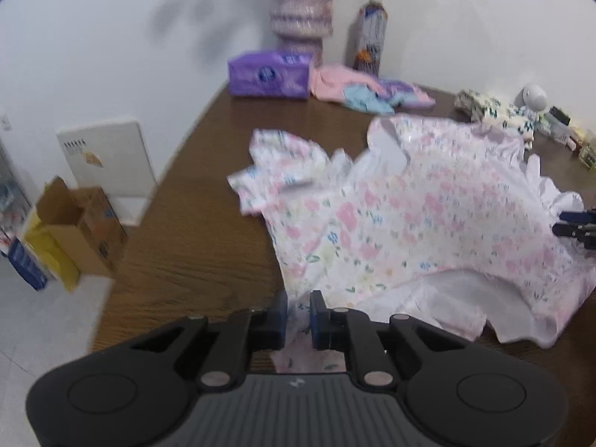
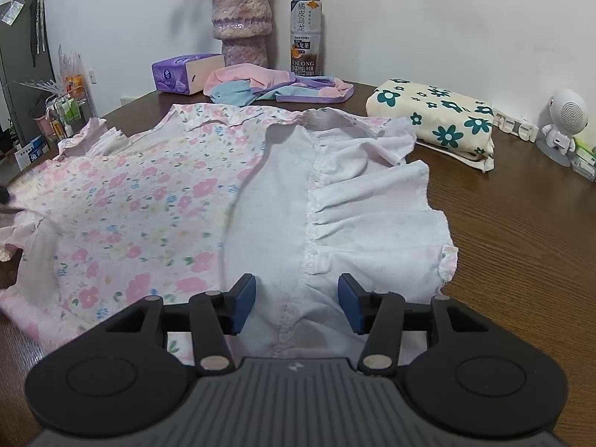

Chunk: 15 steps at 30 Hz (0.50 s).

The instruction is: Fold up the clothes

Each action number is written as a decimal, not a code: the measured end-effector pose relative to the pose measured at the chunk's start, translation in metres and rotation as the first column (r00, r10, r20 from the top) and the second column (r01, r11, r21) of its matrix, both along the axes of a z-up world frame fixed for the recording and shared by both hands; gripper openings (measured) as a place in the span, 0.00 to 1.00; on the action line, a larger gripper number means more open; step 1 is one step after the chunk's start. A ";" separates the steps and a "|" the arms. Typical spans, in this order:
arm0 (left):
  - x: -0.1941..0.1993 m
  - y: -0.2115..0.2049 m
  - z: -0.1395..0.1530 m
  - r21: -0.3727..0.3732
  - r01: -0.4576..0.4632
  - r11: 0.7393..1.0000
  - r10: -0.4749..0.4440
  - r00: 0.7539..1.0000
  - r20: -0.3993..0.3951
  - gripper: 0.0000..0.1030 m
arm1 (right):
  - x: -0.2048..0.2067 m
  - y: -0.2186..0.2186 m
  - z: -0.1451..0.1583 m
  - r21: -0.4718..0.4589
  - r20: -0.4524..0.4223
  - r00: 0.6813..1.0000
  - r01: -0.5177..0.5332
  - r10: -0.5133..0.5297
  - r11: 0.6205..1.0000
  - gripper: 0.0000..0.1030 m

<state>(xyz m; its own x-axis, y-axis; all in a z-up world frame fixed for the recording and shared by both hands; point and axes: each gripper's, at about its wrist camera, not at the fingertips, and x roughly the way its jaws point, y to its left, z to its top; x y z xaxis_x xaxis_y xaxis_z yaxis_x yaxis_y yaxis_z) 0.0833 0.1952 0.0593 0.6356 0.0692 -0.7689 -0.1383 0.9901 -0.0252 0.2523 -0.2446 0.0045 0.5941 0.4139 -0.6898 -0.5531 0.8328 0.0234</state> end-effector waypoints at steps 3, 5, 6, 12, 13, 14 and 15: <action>-0.003 0.001 0.001 0.003 -0.001 1.000 0.002 1.000 -0.022 0.11 | -0.001 0.000 0.000 -0.001 0.001 1.000 0.005 -0.005 1.000 0.48; -0.001 -0.003 -0.009 -0.014 0.021 1.000 -0.022 0.997 -0.078 0.15 | -0.002 0.000 0.001 -0.001 0.002 1.000 0.008 -0.008 1.000 0.48; 0.000 -0.005 -0.010 -0.012 0.027 1.000 -0.028 0.996 -0.081 0.20 | -0.004 0.000 0.001 0.000 0.002 1.000 0.009 -0.009 1.000 0.49; 0.024 0.000 -0.003 0.032 -0.049 0.998 0.049 0.999 0.016 0.39 | -0.009 -0.002 0.003 -0.001 -0.003 1.000 0.014 -0.014 1.000 0.48; 0.032 0.004 -0.004 0.042 -0.072 0.997 0.071 0.997 0.020 0.39 | -0.010 -0.001 0.003 -0.001 -0.001 1.000 0.018 -0.018 1.000 0.49; 0.041 0.007 -0.006 0.039 -0.093 0.995 0.093 0.995 0.025 0.39 | -0.010 0.000 0.003 -0.001 0.000 1.000 0.022 -0.022 1.000 0.49; 0.049 0.011 -0.009 0.037 -0.115 0.993 0.114 0.993 0.030 0.39 | -0.012 0.000 0.003 0.000 0.001 1.000 0.025 -0.025 1.000 0.49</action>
<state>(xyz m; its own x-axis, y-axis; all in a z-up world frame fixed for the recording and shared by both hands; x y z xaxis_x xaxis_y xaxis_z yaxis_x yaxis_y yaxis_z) 0.1325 0.2065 0.0505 0.6427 0.1718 -0.7466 -0.2502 0.9682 0.0075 0.2404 -0.2445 0.0078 0.6052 0.3985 -0.6891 -0.5318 0.8466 0.0224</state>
